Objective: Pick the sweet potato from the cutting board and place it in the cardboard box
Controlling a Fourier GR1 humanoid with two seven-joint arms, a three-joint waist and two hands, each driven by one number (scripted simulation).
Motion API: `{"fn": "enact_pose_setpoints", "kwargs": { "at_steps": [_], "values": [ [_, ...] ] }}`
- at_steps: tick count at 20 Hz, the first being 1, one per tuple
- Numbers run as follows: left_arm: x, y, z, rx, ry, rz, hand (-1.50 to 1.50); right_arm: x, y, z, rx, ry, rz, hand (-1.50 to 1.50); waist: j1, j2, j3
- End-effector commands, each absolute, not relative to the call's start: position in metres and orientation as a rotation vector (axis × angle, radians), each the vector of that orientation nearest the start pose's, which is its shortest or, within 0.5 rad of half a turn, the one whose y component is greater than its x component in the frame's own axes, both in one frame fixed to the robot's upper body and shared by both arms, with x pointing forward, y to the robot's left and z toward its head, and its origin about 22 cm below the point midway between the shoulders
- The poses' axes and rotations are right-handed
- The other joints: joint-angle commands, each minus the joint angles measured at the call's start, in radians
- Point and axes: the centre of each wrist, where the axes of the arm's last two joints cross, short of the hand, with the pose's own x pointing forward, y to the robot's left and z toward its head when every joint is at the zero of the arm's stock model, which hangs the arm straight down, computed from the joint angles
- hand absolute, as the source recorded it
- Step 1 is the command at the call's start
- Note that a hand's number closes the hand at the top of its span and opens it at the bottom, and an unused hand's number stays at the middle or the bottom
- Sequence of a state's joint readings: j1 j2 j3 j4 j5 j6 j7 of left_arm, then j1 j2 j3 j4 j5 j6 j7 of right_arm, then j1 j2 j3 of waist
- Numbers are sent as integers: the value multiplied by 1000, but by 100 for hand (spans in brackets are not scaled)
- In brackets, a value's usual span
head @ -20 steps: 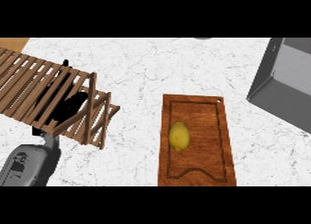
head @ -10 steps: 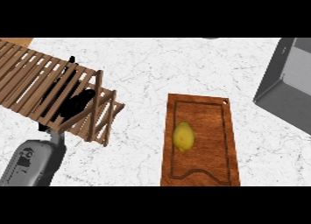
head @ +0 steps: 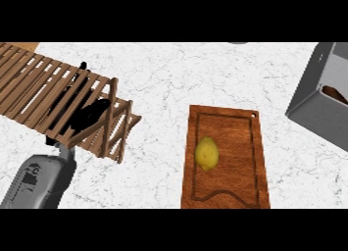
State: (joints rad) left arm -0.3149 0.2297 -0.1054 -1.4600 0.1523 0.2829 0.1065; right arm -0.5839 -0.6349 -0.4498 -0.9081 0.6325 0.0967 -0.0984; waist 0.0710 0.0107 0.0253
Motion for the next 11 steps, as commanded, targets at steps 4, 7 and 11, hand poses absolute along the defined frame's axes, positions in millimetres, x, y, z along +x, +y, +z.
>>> {"fn": "enact_pose_setpoints", "kwargs": {
  "at_steps": [4, 7, 11],
  "values": [
    [280, 255, -2, 239, -1413, 22, 0, 355, -459, 129, -739, -1669, 247, -150, -12, 12, -20],
    [284, 251, 1, 248, -1416, 27, 0, 345, -487, 136, -648, -1715, 109, -150, -18, 16, -19],
    [274, 260, -7, 267, -1398, 28, 0, 331, -512, 143, -613, -1750, -13, -150, -31, 9, -21]
  ]
}}
